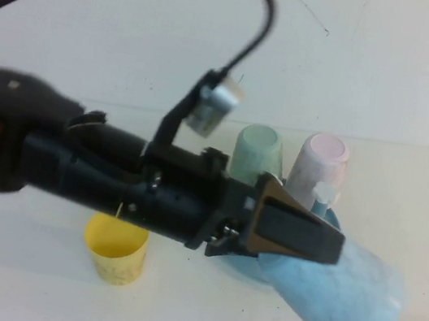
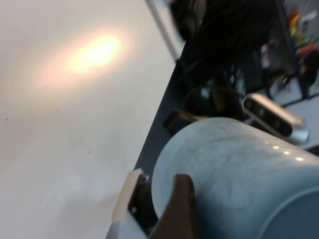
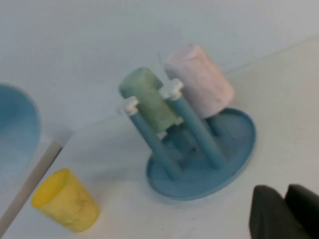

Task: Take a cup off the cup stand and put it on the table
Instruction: Hand over the cup

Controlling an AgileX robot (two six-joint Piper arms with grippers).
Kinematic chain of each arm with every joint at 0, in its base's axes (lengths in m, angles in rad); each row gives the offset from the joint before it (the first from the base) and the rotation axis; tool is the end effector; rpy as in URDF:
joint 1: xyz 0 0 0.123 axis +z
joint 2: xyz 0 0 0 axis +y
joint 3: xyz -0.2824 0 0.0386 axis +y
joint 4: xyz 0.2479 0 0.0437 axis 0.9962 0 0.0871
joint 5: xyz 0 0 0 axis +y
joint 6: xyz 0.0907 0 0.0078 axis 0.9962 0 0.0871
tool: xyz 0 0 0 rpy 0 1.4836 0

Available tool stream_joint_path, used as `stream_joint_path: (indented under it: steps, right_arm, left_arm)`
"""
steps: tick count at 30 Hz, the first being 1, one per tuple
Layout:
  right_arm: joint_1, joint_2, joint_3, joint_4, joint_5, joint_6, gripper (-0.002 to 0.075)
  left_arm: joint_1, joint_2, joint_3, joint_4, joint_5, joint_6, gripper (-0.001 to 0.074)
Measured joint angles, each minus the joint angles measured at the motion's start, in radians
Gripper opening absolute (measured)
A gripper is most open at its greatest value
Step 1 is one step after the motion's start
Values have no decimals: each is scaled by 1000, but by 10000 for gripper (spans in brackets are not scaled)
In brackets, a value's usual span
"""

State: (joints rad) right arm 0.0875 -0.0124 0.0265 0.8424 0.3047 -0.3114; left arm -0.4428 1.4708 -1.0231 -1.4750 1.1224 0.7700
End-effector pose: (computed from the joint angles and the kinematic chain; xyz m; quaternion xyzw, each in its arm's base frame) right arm 0.0515 0.0251 0.1864 0.0833 0.7469 0.2729 0.6007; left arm 0.2240 -0.1967 0.3187 0.2040 0.7584 -0.6046 0.1328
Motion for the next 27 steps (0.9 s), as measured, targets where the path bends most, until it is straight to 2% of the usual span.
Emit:
stream_joint_path:
  steps: [3,7,9,11,13,18,20,23,27]
  right_arm:
    - [0,0,0,264,15,-310,62]
    - [0,10,0,706,60,-828,62]
    - [0,53,0,800,97,-1006,64]
    - [0,111,0,834,141,-1108,81]
    - [0,190,-16,843,189,-1195,129]
    - [0,409,-141,845,320,-1425,320]
    - [0,498,-194,845,373,-1515,375]
    - [0,640,-272,845,438,-1599,411]
    - [0,832,-365,845,522,-1686,421]
  left_arm:
    - [48,-6,97,-136,-4,81,576]
    - [98,7,143,-172,-22,113,575]
    - [106,11,143,-183,-29,113,575]
    - [108,11,131,-185,-41,97,575]
    - [108,13,107,-186,-46,76,575]
    - [108,17,6,-189,-83,-47,575]
    - [108,17,-34,-189,-104,-109,575]
    - [108,17,-66,-191,-143,-196,575]
    - [108,17,-74,-195,-188,-314,575]
